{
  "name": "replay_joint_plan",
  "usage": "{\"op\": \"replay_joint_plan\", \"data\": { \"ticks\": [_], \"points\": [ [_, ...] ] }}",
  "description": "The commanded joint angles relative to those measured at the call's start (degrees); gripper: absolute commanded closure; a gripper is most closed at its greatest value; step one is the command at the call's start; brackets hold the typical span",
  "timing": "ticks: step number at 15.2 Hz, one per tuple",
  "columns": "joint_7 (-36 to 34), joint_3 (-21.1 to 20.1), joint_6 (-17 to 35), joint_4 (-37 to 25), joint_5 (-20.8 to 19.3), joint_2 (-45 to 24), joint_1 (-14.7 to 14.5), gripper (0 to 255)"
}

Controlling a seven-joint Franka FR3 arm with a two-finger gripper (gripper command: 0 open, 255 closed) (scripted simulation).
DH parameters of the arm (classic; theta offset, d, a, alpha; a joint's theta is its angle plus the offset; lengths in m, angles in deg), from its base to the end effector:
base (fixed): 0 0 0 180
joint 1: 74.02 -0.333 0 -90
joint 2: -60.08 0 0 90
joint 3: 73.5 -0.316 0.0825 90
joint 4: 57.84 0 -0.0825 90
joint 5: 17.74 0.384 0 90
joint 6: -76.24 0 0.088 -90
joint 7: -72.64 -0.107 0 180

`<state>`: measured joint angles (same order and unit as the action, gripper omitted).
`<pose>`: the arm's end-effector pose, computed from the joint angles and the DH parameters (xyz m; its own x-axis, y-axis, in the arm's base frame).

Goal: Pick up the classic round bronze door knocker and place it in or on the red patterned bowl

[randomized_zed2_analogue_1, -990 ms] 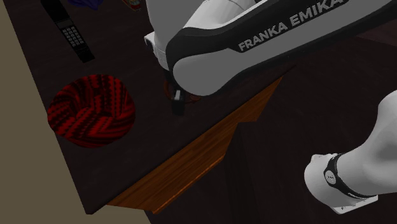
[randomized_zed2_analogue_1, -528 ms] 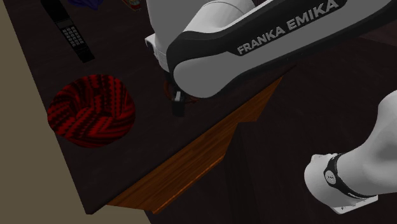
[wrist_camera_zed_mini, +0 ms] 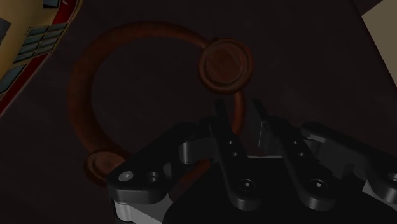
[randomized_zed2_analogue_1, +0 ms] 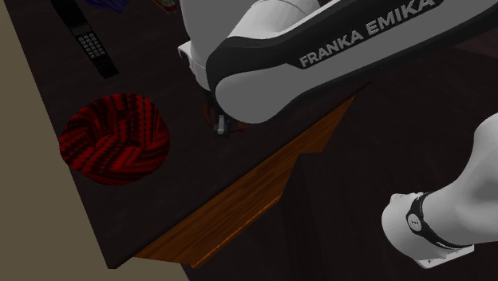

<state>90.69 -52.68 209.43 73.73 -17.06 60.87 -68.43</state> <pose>0.4615 -0.2291 0.3581 0.9872 -0.1532 0.0434 -0.1533 -0.9882 -0.0005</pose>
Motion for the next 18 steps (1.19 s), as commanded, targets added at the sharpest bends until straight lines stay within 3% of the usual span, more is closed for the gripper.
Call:
{"op": "replay_joint_plan", "data": {
  "ticks": [1, 18],
  "points": [
    [0.01, 0.27, 0.17, 0.17, -0.11, -0.54, 0.21, 255],
    [-1.8, -0.15, -12.08, -5.98, -2.9, 5.97, 0.38, 255]
  ]
}}
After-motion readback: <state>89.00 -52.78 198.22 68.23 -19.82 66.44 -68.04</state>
